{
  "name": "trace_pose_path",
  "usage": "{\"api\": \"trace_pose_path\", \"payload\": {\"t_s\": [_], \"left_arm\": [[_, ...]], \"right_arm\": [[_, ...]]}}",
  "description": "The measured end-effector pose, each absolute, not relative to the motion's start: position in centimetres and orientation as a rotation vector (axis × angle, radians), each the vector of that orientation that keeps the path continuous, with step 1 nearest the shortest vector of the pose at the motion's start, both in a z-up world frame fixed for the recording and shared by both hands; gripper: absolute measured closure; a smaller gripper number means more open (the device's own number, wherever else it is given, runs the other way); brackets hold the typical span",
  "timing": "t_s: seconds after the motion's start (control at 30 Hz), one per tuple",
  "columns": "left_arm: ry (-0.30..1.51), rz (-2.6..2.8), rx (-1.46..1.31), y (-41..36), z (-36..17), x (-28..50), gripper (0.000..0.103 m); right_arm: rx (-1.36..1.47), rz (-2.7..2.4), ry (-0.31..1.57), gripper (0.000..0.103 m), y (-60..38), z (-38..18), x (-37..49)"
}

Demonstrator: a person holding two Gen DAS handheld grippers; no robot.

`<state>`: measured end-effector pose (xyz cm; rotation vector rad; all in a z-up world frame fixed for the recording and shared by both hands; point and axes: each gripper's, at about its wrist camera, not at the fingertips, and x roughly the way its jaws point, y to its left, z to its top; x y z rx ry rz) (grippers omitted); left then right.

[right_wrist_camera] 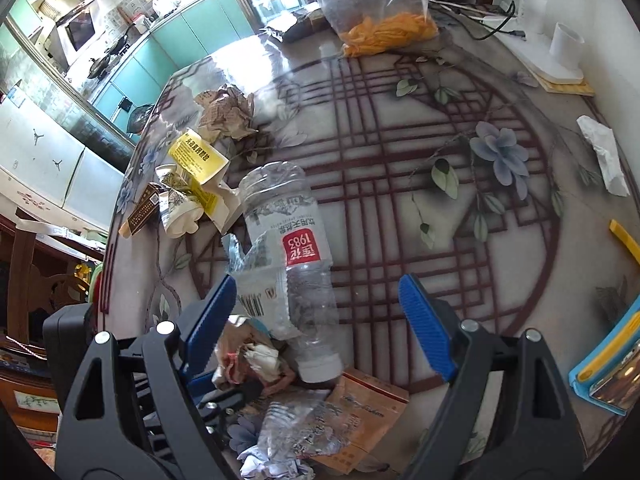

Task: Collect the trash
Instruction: 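Grasp the crumpled paper with the left tool while the right tool grasps a clear plastic wrapper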

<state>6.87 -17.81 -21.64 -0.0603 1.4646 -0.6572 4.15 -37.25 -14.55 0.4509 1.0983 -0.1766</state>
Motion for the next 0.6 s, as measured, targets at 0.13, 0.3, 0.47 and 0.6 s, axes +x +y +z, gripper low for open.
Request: {"api": "trace_pose_path", "payload": {"t_s": [0.13, 0.3, 0.47, 0.6], "left_arm": [[1.357, -0.643, -0.045, -16.0, -18.7, 7.2, 0.079], [1.25, -0.551, -0.078, -12.4, -15.3, 8.6, 0.078], [1.228, -0.452, -0.17, -8.4, -14.2, 9.8, 0.077], [1.206, -0.415, -0.179, -6.5, -13.6, 9.5, 0.077]], "right_arm": [[0.453, -0.146, 1.102, 0.021, -37.1, -14.8, 4.6], [0.374, -0.069, 1.108, 0.035, -35.0, -14.9, 5.5], [0.301, -0.039, 1.168, 0.055, -33.2, -17.1, 6.2], [0.206, -0.052, 1.16, 0.068, -32.2, -17.9, 5.9]]}}
